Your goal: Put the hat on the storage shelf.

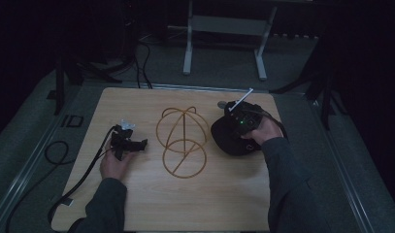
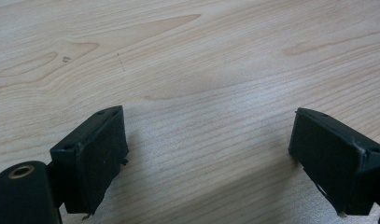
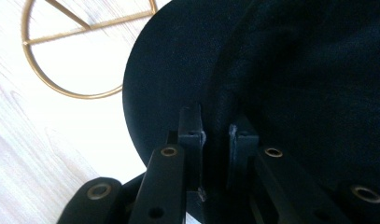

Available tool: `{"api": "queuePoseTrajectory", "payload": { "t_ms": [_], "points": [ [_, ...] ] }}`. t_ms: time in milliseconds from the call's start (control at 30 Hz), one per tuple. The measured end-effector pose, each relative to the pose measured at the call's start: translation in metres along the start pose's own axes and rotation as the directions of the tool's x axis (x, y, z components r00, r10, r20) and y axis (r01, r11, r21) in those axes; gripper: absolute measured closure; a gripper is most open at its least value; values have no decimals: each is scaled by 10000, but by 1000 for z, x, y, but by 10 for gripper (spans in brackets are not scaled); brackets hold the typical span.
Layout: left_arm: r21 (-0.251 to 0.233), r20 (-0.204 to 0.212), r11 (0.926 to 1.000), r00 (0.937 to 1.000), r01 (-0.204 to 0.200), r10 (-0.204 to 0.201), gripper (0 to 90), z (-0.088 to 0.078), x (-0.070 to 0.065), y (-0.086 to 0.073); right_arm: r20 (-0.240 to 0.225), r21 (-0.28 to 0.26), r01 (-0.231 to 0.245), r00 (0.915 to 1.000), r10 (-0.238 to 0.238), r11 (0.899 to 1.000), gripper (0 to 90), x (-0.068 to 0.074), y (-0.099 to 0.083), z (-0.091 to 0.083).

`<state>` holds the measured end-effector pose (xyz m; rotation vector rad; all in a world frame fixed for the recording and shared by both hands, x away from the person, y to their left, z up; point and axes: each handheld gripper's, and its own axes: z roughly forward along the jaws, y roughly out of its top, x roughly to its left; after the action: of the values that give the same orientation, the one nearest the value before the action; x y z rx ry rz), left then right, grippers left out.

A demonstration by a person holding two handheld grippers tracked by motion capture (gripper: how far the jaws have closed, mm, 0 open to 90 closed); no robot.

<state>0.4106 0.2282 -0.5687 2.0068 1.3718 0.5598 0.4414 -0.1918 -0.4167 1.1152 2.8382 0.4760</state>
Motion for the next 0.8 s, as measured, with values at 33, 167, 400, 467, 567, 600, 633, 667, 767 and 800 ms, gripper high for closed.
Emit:
{"api": "queuePoseTrajectory", "payload": {
  "t_ms": [33,167,400,467,567,600,633,667,767,800],
  "points": [
    [-5,0,10000,10000,1,-1,109,0,0,0,0,-32,1,10000,-1,10000,799,0,1,-2],
    [8,4,10000,10000,-4,4,109,0,0,0,-82,-164,68,9999,-70,9998,798,0,5,-11],
    [2,1,10000,10000,-4,4,109,0,0,0,-173,-246,216,9996,-220,9995,796,0,12,-26],
    [2,1,10000,10000,-5,5,109,0,0,0,-131,-298,259,9996,-263,9992,796,0,14,-30],
    [14,0,10000,10000,-18,18,109,0,0,0,-142,-363,440,9989,-445,9984,796,4,17,-40],
    [19,0,10000,10000,-24,24,109,0,0,0,-119,-366,456,9989,-461,9983,796,5,17,-42],
    [19,1,10000,10000,-24,24,109,0,0,0,-104,-414,519,9986,-524,9978,796,6,18,-45],
    [19,1,10000,10000,-23,23,109,0,0,0,-76,-447,544,9985,-548,9975,796,8,18,-47],
    [19,5,10000,10000,-11,11,109,0,0,0,-32,-488,707,9975,-709,9963,796,12,18,-52],
    [19,6,10000,10000,-10,10,109,0,0,0,-21,-461,777,9970,-779,9959,795,14,18,-55]
  ]
}}
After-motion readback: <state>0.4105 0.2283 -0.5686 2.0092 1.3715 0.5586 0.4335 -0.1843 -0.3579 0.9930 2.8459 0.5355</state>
